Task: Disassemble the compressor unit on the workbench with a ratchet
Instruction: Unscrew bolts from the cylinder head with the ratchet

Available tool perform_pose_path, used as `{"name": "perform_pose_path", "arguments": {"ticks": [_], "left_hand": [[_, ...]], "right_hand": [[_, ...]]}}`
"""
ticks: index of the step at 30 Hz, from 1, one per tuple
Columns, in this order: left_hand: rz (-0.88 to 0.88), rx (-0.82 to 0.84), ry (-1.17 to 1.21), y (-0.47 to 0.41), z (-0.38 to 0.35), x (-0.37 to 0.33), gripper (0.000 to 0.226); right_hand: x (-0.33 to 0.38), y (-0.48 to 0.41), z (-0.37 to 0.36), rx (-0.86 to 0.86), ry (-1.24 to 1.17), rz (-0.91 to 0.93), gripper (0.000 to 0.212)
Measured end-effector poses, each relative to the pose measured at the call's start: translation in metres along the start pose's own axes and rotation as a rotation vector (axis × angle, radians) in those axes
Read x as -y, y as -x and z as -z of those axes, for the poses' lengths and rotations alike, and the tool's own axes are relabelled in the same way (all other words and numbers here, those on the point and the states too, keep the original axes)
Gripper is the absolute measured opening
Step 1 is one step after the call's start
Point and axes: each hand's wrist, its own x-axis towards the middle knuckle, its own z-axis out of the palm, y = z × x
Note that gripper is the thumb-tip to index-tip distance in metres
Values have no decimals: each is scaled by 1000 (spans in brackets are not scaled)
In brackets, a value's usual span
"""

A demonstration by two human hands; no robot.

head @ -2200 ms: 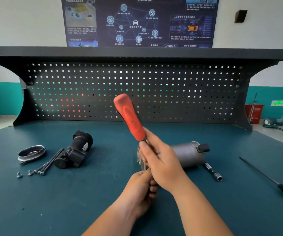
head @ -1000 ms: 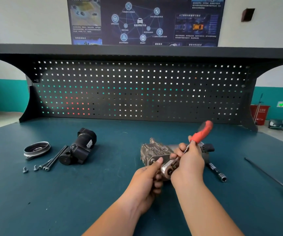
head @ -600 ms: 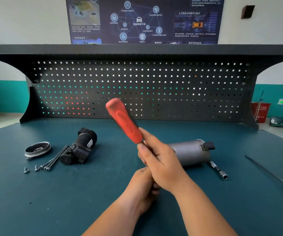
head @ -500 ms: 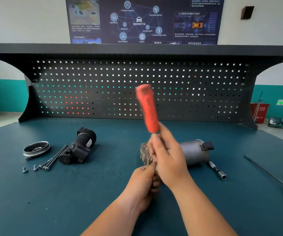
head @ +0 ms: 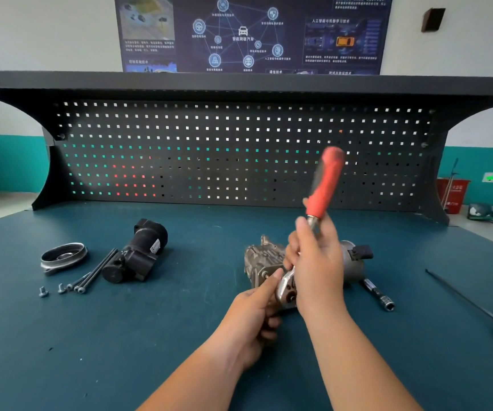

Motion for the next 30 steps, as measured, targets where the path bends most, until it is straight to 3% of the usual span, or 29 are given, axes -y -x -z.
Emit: {"name": "perform_pose_path", "arguments": {"ticks": [4,7,9,11,14,16,18,22,26,30], "left_hand": [[-39,1,-3,-1,2,2,36],[-86,2,-18,0,3,2,32],[-115,5,-26,1,2,1,39],[-126,4,-15,-1,1,1,49],[-120,-14,-14,1,1,-1,49],[-166,-75,-91,1,0,-2,55],[-225,-214,-104,0,2,-5,55],[-333,-472,13,-10,18,-9,24],[-352,-344,-63,-12,13,2,15],[-409,-337,-146,-14,13,6,7]], "right_hand": [[-3,8,1,430,394,223,34],[-5,9,2,552,622,400,38],[-5,10,1,465,590,394,35],[-6,11,-1,301,372,267,28],[-6,7,-1,-74,20,36,18],[-4,0,3,-309,-159,-155,18],[-2,-5,8,-427,-257,-293,19],[-3,-1,5,-373,-152,-195,20],[0,5,-3,-194,-40,-27,23],[-2,6,-4,20,128,97,27]]}}
